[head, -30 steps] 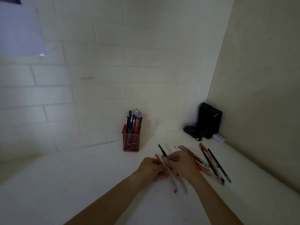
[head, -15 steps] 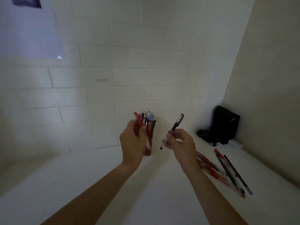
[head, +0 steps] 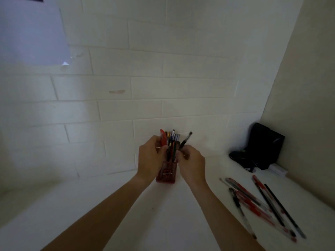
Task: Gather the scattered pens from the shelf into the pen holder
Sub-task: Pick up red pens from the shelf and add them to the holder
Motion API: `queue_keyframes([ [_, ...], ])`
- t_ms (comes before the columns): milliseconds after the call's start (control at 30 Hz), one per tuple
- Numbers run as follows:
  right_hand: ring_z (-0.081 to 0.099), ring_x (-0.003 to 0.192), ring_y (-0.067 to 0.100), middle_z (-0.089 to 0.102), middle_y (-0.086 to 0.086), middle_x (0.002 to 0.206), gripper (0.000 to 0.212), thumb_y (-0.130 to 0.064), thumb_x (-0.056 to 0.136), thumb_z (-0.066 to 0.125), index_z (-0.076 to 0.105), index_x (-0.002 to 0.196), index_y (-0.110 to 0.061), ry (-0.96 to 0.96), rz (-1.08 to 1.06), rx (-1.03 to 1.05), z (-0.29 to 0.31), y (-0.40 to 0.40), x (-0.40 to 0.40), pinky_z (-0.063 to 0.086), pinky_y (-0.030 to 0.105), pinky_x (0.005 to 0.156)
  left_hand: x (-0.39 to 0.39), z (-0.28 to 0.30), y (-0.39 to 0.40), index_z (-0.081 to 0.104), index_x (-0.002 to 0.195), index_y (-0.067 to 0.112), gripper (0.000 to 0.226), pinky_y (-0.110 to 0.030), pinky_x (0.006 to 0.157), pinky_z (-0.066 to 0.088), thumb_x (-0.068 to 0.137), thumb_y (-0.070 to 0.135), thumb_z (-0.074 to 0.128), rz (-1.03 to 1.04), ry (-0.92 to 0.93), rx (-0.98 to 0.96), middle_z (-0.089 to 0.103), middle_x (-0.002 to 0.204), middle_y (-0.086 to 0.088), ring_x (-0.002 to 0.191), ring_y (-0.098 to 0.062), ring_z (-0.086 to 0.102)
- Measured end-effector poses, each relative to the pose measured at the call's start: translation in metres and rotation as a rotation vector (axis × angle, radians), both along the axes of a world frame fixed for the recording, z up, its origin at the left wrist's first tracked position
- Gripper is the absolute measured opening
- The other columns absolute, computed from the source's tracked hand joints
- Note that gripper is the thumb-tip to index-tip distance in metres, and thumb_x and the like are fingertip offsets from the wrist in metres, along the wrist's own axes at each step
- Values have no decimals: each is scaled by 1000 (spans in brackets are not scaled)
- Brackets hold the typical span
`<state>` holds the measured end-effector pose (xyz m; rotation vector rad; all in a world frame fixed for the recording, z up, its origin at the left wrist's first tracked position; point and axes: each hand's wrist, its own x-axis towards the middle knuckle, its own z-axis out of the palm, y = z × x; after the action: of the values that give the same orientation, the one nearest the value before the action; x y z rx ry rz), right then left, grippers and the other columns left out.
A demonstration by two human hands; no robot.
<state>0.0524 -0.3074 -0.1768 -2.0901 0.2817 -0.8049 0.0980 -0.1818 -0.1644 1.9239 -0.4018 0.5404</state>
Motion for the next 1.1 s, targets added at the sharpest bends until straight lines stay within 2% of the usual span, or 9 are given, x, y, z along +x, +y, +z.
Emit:
queue_keyframes([
  [167, 57, 83, 18, 61, 6, 98, 16, -23, 93, 61, 70, 102, -13, 149, 27, -140, -14, 3, 5, 35, 20, 69, 7, -14, 2, 67, 91, 12, 9, -4, 60, 41, 83, 12, 72, 0, 29, 162, 67, 79, 7, 70, -8, 60],
  [333, 53, 75, 17, 58, 1, 84, 17, -26, 96, 60, 55, 86, -13, -65, -41, -122, -9, 7, 5, 30, 17, 58, 11, -14, -1, 69, 98, 15, 14, -23, 69, 39, 86, 9, 65, 58, -48, 226, 64, 87, -2, 80, -16, 56],
  [500, 63, 74, 16, 66, -2, 84, 16, -20, 91, 68, 54, 96, -16, 7, 37, -77, -8, 9, 9, 39, 19, 55, 15, -25, -2, 65, 91, 19, 20, -37, 69, 52, 85, 4, 53, 42, -69, 277, 71, 81, 0, 76, -21, 63],
  [567, 67, 71, 16, 67, -4, 84, 25, -18, 91, 69, 47, 102, -18, -13, 45, -6, -10, 12, 6, 48, 20, 55, 14, -29, -2, 60, 93, 22, 20, -37, 65, 54, 85, 5, 54, 39, -44, 255, 70, 80, 4, 76, -18, 63],
  [667, 65, 71, 16, 65, -3, 85, 16, -23, 93, 66, 51, 97, -18, -106, -21, -49, -15, 10, 3, 53, 30, 60, 8, -30, -6, 57, 94, 19, 15, -33, 64, 53, 86, 6, 57, 56, -51, 191, 65, 84, 2, 77, -16, 61],
  [800, 57, 77, 10, 59, -4, 89, 4, -17, 92, 65, 64, 88, -18, -56, -4, -192, -21, 7, 1, 43, 16, 65, -3, -31, -12, 56, 96, 12, 17, -25, 71, 36, 82, 3, 53, 137, -63, 240, 55, 93, -4, 87, -19, 46],
  [900, 56, 78, 10, 59, -4, 90, 4, -19, 91, 65, 67, 88, -19, -9, 10, -207, -21, 2, -5, 38, 12, 64, -17, -25, -15, 56, 97, 9, 18, -29, 73, 42, 79, 10, 55, 162, -18, 283, 53, 96, -5, 93, -25, 49],
  [1000, 58, 76, 10, 62, -4, 86, 9, -20, 93, 61, 65, 85, -21, -5, -34, -209, -21, -15, -20, 38, 12, 62, -40, -19, -14, 57, 114, 5, 42, -38, 83, 50, 78, 24, 49, 204, 1, 340, 54, 111, -13, 103, -30, 49],
  [1100, 60, 81, 17, 64, 2, 93, 8, -24, 94, 60, 64, 89, -19, 155, -149, -352, -27, -47, -45, 49, 26, 67, -65, -20, -13, 52, 126, 4, 52, -38, 89, 46, 77, 20, 50, 258, -84, 246, 50, 121, -14, 110, -30, 45],
])
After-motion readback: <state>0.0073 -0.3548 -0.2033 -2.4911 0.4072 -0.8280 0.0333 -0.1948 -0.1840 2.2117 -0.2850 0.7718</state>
